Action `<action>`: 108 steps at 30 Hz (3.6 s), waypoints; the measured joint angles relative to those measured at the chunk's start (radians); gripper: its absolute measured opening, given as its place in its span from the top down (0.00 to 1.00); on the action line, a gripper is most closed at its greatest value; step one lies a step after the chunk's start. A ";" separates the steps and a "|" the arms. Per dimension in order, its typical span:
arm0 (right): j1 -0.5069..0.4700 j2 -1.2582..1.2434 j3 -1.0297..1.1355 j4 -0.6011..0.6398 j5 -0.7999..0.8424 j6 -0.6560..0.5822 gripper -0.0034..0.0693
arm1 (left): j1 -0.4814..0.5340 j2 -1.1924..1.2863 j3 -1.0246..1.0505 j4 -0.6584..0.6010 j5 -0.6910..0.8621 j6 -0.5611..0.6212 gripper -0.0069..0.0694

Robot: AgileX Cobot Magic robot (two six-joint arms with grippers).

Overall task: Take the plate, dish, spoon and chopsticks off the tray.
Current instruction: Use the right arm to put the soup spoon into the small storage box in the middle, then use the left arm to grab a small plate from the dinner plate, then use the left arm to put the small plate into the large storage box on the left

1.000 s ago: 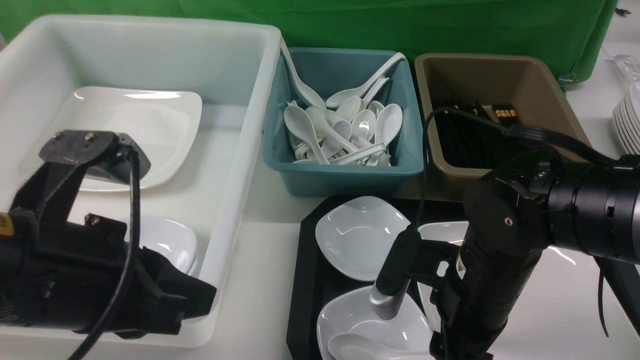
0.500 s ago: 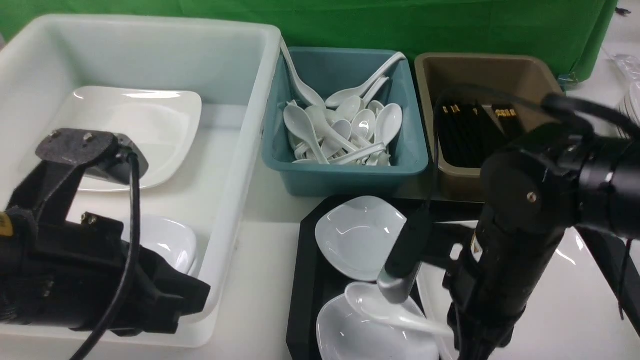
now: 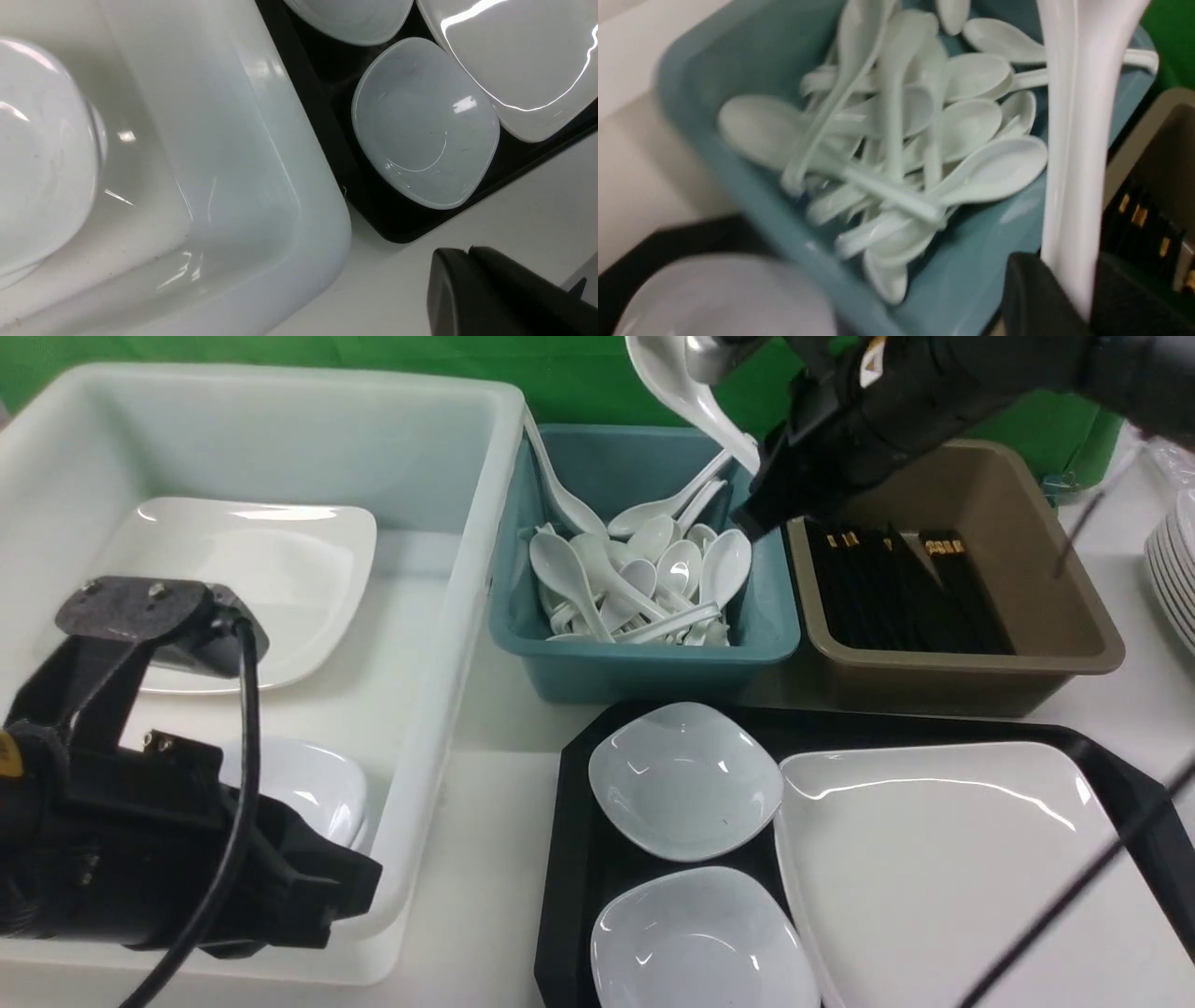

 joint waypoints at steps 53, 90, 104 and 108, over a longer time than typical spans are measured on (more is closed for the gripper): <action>-0.023 -1.254 0.733 -0.141 0.407 0.368 0.92 | -0.410 0.985 -0.556 0.381 -0.077 -0.088 0.27; -0.023 -1.255 0.733 -0.141 0.357 0.370 0.92 | -0.409 0.854 -0.559 0.378 0.052 -0.098 0.89; -0.023 -1.255 0.733 -0.141 0.306 0.371 0.92 | -0.372 0.669 -0.667 0.411 0.113 -0.190 0.89; -0.023 -1.255 0.733 -0.141 0.280 0.378 0.92 | -0.202 0.530 -0.699 0.389 0.123 -0.240 0.88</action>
